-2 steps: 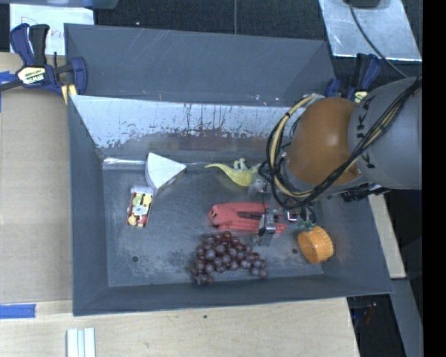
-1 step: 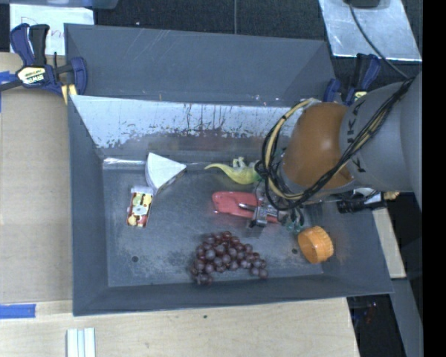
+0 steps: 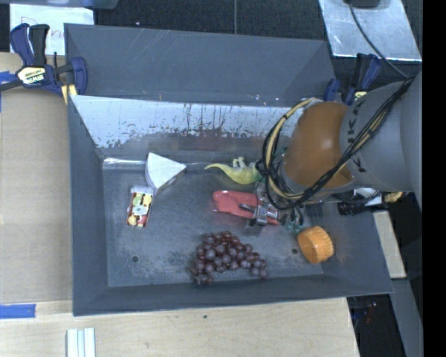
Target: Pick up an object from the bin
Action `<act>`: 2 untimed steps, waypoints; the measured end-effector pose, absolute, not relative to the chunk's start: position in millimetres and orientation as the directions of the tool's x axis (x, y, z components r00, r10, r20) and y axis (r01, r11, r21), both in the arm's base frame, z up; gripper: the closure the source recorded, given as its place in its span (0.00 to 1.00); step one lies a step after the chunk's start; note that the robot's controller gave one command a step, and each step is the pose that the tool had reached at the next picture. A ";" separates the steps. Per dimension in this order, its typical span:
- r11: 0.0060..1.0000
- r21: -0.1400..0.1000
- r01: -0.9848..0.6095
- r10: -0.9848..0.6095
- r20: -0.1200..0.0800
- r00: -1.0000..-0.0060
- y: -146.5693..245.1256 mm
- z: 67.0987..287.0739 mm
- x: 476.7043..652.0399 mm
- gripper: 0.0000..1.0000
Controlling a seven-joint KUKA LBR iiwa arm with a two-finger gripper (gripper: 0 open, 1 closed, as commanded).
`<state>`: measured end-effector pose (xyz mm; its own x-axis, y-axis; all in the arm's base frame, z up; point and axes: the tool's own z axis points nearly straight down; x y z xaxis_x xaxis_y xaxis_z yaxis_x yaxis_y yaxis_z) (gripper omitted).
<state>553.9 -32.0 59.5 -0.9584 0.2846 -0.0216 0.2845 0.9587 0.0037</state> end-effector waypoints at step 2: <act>0.961 0.001 0.277 0.277 -0.013 -0.961 -32.0 86.8 550.5 1.00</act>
Offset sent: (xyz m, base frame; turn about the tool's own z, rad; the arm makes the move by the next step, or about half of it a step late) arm 0.0001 0.0001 0.1238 -0.0019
